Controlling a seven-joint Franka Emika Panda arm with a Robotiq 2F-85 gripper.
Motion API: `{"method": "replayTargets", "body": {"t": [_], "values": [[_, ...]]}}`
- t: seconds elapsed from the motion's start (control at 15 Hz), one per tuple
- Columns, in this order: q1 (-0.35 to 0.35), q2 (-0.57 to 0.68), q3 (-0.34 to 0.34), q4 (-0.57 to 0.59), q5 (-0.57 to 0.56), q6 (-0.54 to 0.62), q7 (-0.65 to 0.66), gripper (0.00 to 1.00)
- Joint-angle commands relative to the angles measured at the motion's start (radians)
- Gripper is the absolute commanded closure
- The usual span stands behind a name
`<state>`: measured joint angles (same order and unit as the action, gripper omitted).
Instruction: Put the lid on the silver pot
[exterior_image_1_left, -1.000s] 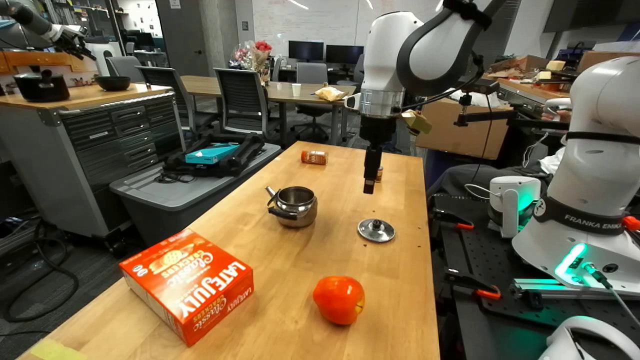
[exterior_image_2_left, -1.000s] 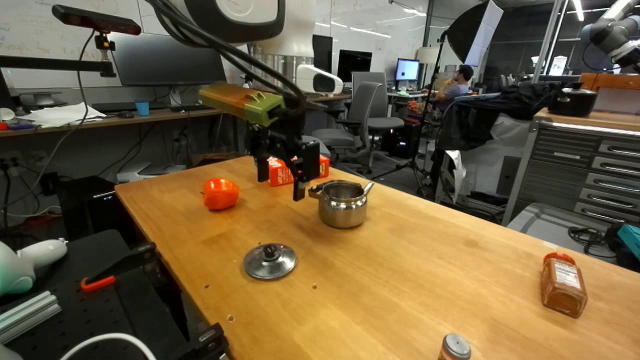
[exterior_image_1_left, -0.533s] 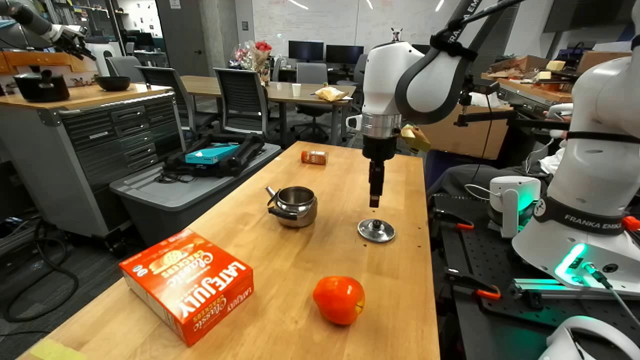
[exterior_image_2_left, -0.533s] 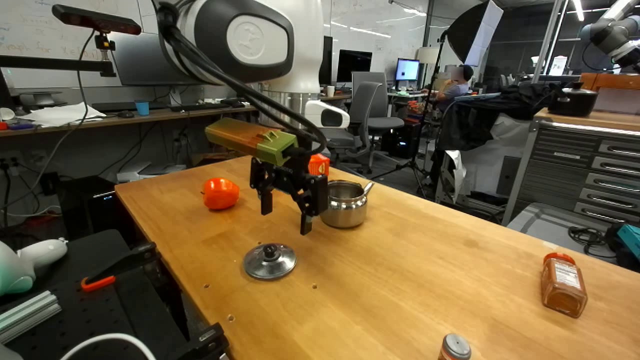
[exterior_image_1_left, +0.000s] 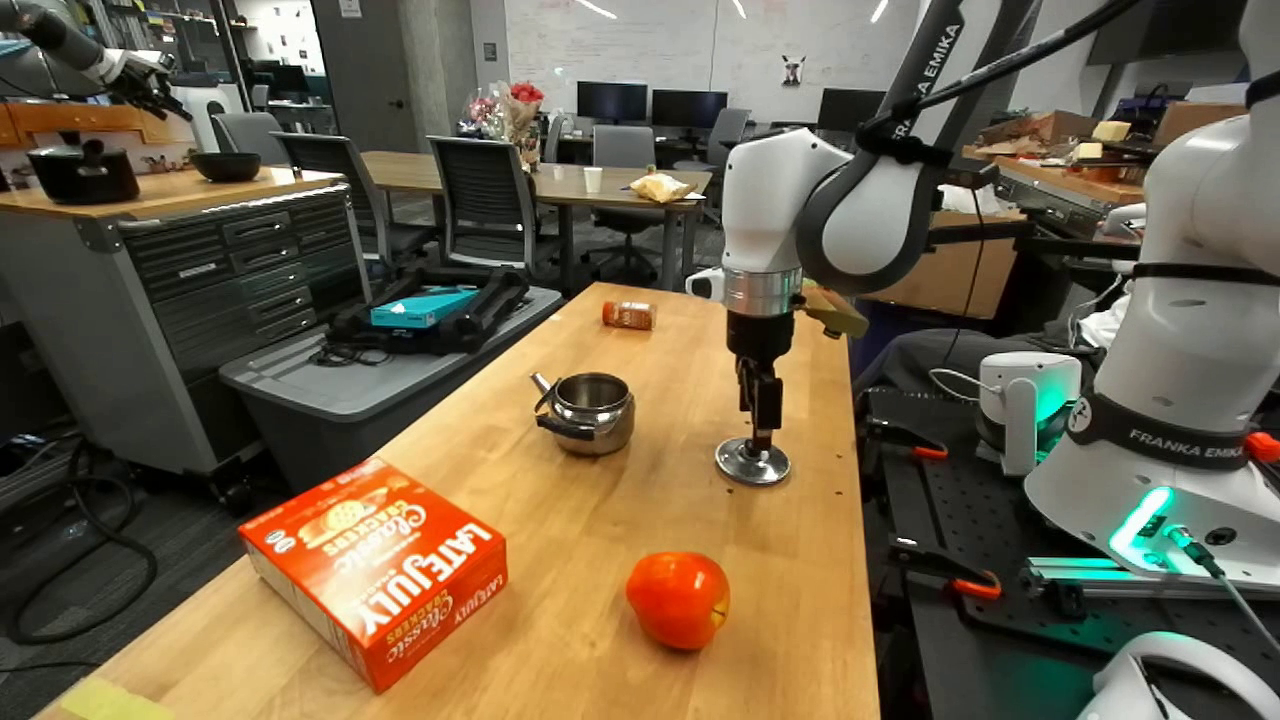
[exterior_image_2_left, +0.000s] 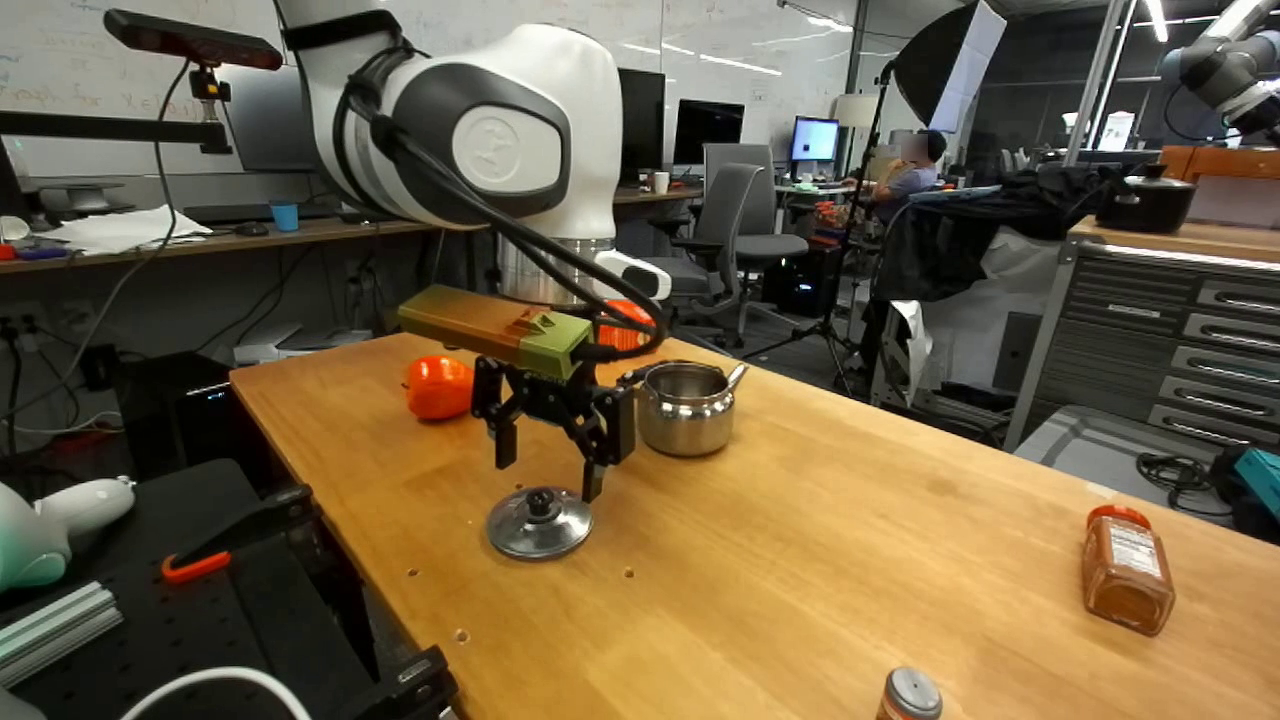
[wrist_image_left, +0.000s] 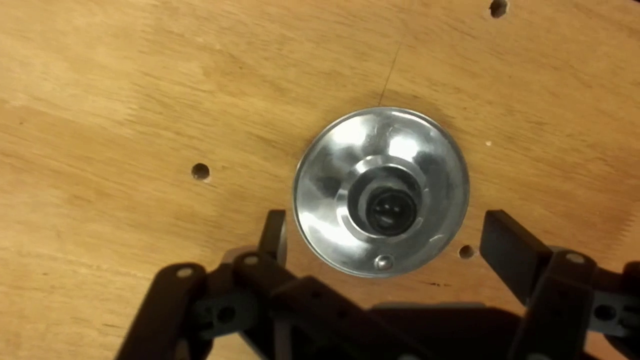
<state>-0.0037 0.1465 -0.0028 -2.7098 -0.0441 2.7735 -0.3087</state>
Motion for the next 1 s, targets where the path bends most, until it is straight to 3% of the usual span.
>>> {"method": "replayTargets", "body": {"t": [0.0, 0.07, 0.13, 0.67, 0.73, 0.93], "values": [[-0.016, 0.005, 0.010, -0.009, -0.037, 0.015, -0.034, 0.00], [-0.016, 0.008, 0.009, -0.009, -0.044, 0.014, -0.033, 0.09], [-0.017, 0.009, 0.009, -0.008, -0.048, 0.013, -0.037, 0.27], [-0.012, 0.023, -0.002, -0.002, -0.099, 0.011, -0.018, 0.89], [-0.012, 0.024, -0.003, -0.001, -0.105, 0.011, -0.016, 0.95], [-0.011, 0.025, -0.004, -0.001, -0.111, 0.011, -0.013, 0.93]]}}
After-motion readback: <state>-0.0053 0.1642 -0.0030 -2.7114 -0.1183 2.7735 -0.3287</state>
